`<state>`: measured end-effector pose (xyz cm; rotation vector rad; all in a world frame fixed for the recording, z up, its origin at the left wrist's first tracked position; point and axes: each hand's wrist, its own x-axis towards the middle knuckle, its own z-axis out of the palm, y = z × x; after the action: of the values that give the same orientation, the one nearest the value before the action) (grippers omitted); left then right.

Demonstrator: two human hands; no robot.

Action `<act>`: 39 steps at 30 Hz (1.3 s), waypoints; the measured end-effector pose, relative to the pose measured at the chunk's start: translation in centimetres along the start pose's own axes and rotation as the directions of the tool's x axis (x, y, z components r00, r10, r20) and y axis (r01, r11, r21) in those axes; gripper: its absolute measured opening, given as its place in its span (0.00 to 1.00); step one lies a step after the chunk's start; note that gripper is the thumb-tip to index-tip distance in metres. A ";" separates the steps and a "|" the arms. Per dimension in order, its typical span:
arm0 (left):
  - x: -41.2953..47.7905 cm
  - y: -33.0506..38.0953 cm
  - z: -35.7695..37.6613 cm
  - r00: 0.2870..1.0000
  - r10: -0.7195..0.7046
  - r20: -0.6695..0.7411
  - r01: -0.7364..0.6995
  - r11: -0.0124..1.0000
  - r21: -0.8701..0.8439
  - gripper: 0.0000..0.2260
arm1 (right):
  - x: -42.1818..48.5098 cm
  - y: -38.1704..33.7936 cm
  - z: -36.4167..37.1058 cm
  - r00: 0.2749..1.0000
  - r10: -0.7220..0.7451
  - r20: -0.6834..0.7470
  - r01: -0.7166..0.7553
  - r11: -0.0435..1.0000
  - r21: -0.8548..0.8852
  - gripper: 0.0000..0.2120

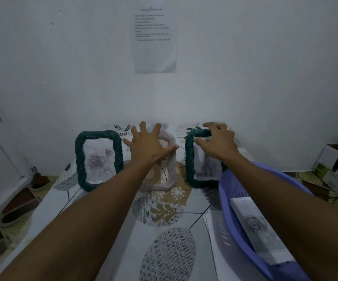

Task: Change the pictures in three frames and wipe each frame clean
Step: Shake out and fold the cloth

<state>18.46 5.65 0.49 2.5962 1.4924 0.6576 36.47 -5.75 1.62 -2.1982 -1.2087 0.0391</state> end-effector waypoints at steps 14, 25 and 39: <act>0.4 -0.8 0.9 0.997 0.022 -0.067 -0.021 1.000 0.020 0.38 | 2.3 0.9 1.3 0.998 -0.055 -0.030 0.055 0.998 -0.023 0.13; -1.9 -2.3 -0.6 0.983 0.165 -0.082 -0.167 0.986 -0.020 0.40 | -1.2 -1.9 -0.6 0.994 -0.044 -0.098 0.039 0.998 -0.057 0.22; -22.0 -15.9 -3.1 0.979 0.018 0.203 -0.047 0.989 0.141 0.23 | -24.4 -3.4 9.5 0.896 -0.344 0.282 0.363 0.932 -0.015 0.17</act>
<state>-5.20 -4.88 -8.22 2.7020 1.4892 0.2868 16.78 -18.43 -10.59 -2.0408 -1.7767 0.1603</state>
